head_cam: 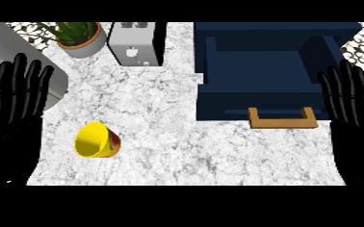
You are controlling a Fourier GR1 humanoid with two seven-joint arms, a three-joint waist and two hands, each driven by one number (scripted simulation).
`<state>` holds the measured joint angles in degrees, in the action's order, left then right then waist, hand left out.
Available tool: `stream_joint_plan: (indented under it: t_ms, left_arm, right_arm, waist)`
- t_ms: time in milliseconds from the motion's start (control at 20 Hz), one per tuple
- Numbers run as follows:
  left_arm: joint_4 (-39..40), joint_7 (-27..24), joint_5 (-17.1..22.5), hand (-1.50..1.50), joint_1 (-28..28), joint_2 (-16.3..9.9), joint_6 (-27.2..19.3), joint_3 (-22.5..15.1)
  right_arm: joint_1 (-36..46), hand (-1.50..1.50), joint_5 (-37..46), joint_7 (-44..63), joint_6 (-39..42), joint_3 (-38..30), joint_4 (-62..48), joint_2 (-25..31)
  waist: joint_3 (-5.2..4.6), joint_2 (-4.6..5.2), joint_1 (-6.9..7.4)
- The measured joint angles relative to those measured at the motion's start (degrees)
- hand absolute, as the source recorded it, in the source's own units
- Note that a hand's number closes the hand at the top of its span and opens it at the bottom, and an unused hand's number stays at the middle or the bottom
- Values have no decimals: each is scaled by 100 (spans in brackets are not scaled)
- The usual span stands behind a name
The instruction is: Pick up the cup, place it into the drawer and close the drawer
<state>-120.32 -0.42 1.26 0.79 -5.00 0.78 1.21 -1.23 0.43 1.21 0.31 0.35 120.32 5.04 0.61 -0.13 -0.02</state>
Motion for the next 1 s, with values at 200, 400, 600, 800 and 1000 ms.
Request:
stream_joint_plan:
  t_ms: [200, 400, 600, 800, 1000]
  left_arm:
    - [-223, 96, -192, -150, -161, 67, -82, -82]
    - [-267, 76, -14, -150, -498, 273, -209, -135]
    - [-142, 119, 179, -150, -611, 413, -490, -344]
    - [-195, 71, 356, -150, -791, 422, -511, -335]
    - [-69, 75, 346, -150, -701, 468, -623, -435]
  right_arm:
    - [152, -150, -117, 1, 103, -101, -100, 33]
    - [116, -150, -236, 159, 204, 145, -19, -85]
    - [139, -150, -463, 305, 320, 175, -28, -114]
    - [291, -150, -592, 395, 384, 61, -128, -86]
    - [437, -150, -526, 424, 349, 100, -250, -149]
  waist:
    - [-37, 6, 9]
    - [-54, 9, 20]
    - [-59, 10, 11]
    - [-62, 10, 13]
    - [-60, 10, 9]
